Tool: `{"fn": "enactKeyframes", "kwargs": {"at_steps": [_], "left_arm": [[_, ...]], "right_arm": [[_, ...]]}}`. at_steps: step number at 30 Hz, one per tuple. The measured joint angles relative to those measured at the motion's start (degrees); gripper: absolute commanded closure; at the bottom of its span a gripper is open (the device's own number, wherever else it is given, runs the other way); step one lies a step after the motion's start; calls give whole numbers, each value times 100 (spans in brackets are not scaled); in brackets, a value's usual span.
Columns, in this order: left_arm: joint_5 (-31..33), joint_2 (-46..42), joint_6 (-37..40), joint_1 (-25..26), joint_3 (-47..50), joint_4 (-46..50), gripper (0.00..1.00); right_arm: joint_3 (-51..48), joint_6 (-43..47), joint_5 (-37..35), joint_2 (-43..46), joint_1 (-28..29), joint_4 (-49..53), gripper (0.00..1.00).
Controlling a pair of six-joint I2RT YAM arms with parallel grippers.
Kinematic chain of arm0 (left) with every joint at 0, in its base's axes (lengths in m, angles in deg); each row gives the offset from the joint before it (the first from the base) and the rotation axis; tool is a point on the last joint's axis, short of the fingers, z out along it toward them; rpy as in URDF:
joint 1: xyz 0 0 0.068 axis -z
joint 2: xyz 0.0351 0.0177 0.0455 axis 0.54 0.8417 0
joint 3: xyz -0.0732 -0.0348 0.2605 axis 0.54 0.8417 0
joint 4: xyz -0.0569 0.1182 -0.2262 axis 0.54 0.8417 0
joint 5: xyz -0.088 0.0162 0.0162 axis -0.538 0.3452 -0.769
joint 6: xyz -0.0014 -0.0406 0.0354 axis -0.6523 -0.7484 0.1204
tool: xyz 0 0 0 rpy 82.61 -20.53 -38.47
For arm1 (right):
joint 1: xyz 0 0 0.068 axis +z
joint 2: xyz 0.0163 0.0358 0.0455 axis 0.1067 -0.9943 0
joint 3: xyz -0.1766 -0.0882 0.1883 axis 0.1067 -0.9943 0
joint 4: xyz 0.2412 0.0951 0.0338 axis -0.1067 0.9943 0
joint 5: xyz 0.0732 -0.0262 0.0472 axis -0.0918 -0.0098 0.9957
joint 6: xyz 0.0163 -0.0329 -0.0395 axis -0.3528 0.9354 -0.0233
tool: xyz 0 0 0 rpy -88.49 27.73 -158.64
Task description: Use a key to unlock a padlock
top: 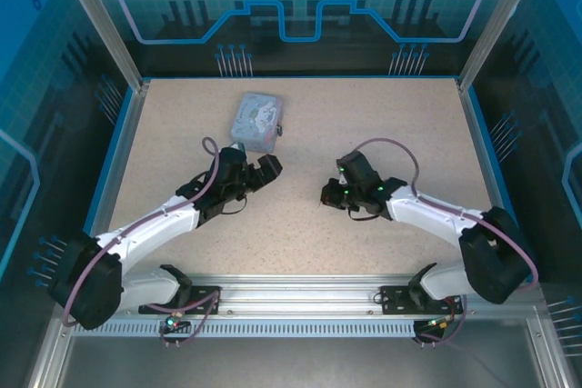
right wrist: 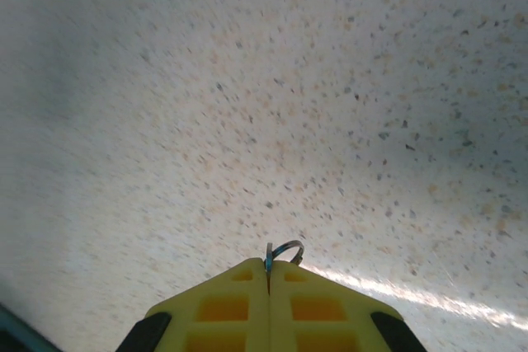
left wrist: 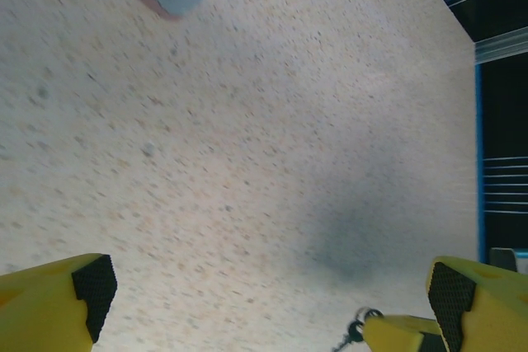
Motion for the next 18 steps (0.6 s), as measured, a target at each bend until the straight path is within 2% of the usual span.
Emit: {"fn": "enactKeyframes", "kwargs": {"at_steps": [3,8,16,18], "left_arm": [[-157,131,-544,162,-103,-109,3],[-289,444,-1388,433,-299,-616,10],[-452,1252,-2190,629,-450,-1668,33],[-468,1360,-2339,643,-450,-1886,36]], "right_arm": [[-422,-380,284,280,-273,-739,100],[-503,-986,398,474,-422,-1499,100],[-310,-2033,367,431,-426,-2048,100],[-297,-2227,337,391,-424,-2129,100]]}}
